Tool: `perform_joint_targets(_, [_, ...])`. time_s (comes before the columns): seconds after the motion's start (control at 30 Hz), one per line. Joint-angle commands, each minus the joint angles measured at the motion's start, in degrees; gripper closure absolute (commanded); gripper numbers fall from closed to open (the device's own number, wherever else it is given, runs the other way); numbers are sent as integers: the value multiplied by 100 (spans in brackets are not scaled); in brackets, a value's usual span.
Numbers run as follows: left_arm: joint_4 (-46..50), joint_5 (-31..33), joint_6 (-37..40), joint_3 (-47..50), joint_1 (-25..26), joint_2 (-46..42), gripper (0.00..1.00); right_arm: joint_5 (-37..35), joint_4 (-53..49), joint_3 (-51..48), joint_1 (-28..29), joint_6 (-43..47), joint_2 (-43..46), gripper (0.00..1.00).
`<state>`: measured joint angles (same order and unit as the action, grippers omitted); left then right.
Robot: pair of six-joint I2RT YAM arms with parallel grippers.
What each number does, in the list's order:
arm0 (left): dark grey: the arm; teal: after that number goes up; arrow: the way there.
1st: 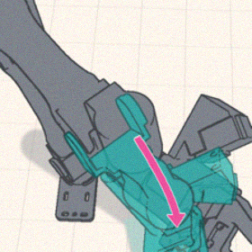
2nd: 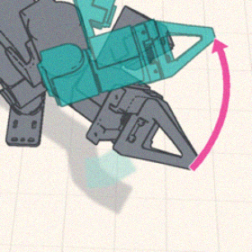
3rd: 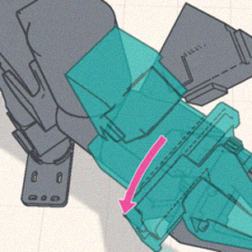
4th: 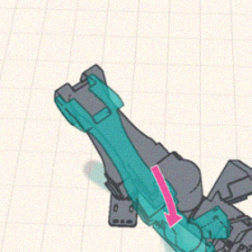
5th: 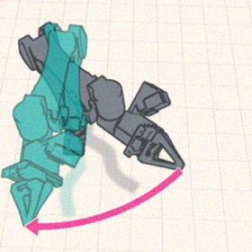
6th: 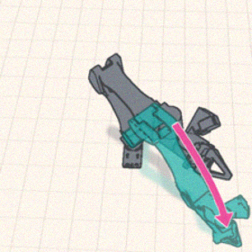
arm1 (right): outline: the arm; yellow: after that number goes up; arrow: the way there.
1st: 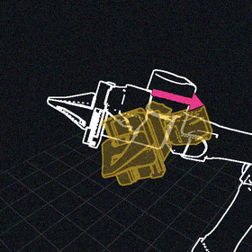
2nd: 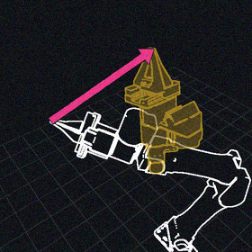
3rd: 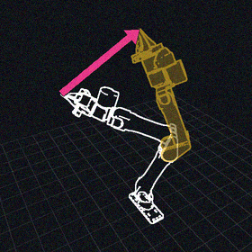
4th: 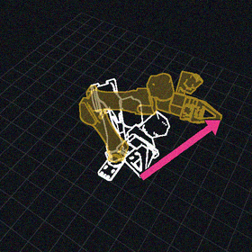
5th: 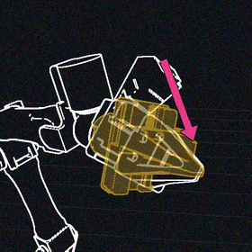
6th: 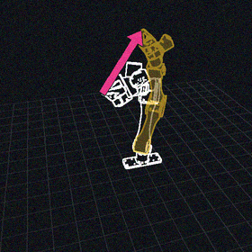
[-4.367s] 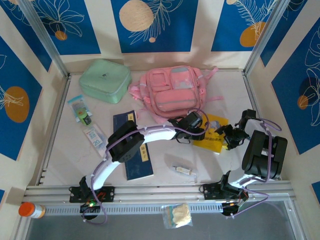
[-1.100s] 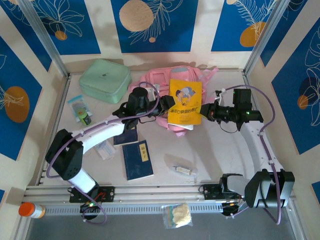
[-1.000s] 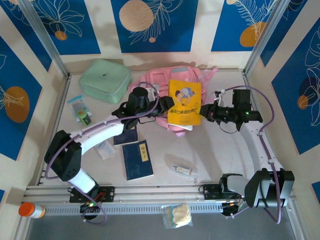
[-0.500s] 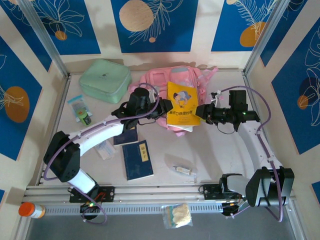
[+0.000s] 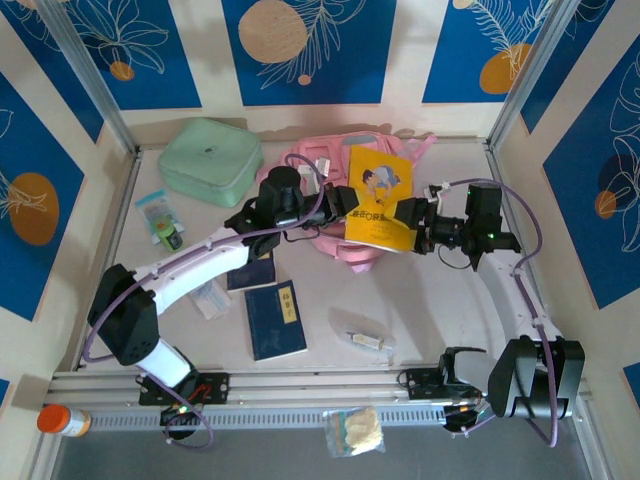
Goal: Pack the student bag
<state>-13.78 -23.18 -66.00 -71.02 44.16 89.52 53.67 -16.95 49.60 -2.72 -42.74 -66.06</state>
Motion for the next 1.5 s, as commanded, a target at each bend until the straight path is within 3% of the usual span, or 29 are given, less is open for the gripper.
perform_joint_targets(0.0, [-586,-127,5,-247,25,-119,100,546,532,84,52,-533,153,1])
perform_joint_targets(0.1, [-421,11,169,-139,15,-151,100,671,878,44,60,-882,247,0])
perform_joint_targets(0.23, [213,179,596,-157,-26,-162,100,499,595,140,76,-775,456,9])
perform_joint_targets(0.37, [433,301,810,-120,-22,-162,100,155,-41,329,170,-345,429,26])
perform_joint_targets(0.9, [934,529,1290,-132,-30,-31,100,-609,-1041,586,254,385,163,100])
perform_joint_targets(0.97, [1004,569,1393,-105,-29,-34,94,-665,-1074,594,251,405,146,100])
perform_joint_targets(1.13, [1340,597,1974,-103,-102,-31,67,-1045,-1483,737,204,635,139,100])
perform_joint_targets(1.27, [2012,889,3087,-311,-261,6,54,-1355,-1903,771,106,776,182,100])
perform_joint_targets(1.47, [2844,974,5656,-957,-386,468,43,-1968,-2589,661,-253,879,297,100])
